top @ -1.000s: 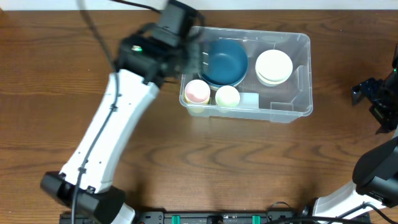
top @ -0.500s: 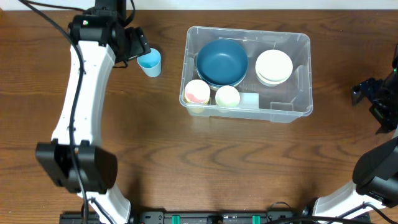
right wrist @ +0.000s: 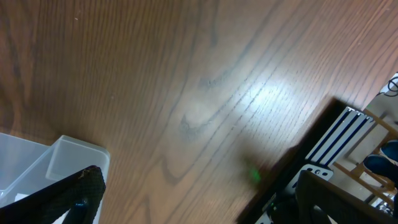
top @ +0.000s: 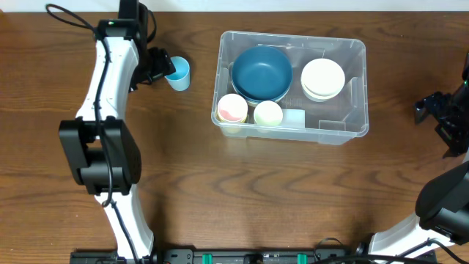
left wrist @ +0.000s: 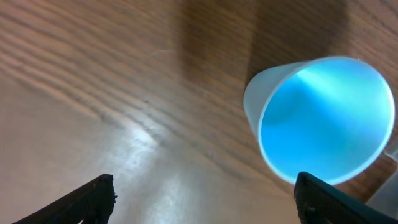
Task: Pack container
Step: 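Close the left gripper on the light blue cup's rim and lift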
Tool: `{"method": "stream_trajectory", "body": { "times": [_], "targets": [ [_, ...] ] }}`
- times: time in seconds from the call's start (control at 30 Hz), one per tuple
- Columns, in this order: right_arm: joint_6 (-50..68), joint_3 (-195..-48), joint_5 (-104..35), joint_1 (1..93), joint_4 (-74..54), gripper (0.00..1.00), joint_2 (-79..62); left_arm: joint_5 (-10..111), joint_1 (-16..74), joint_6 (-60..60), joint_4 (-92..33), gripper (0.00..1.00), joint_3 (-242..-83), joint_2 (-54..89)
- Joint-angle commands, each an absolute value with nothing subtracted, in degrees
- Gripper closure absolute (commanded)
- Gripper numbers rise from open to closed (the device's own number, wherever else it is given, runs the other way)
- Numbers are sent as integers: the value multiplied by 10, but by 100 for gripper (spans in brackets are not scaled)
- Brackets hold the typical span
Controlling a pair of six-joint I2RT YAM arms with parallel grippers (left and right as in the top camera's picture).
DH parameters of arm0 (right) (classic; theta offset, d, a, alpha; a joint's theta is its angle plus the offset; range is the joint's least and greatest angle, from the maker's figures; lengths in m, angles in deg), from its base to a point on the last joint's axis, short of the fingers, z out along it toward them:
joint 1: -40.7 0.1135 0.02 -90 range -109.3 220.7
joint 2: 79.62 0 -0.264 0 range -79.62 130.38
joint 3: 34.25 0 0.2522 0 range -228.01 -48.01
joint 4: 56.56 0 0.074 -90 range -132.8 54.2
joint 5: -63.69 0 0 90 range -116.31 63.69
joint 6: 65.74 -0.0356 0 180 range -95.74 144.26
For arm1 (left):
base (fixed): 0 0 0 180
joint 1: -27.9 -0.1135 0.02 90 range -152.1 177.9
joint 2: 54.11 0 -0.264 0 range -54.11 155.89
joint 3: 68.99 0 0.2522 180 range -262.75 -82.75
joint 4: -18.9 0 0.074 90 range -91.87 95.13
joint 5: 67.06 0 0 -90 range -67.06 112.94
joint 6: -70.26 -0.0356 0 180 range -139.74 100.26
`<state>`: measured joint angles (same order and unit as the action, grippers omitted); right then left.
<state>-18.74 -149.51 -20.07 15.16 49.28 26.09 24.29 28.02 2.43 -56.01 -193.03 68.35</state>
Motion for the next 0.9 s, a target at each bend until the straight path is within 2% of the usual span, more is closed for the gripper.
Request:
{"method": "stream_trajectory", "body": {
  "times": [0.0,0.67,0.7,0.73,0.77,0.8,0.87],
  "targets": [
    [-194,-1494,-194,154,493,1,258,260,280,7,-549,8,-1928,694],
    [-194,-1494,-194,154,493,1,258,301,280,6,-528,9,-1924,761],
    [-194,-1494,-194,154,493,1,258,301,280,6,-528,14,-1924,761],
    [-194,-1494,-194,154,493,1,258,300,280,6,-528,24,-1924,761],
    [-194,-1494,-194,154,493,1,258,300,280,6,-528,45,-1924,761],
    [-194,-1494,-195,154,493,1,258,300,280,6,-528,59,-1924,761],
    [-194,-1494,-194,154,493,1,258,300,280,6,-528,71,-1924,761]
  ]
}}
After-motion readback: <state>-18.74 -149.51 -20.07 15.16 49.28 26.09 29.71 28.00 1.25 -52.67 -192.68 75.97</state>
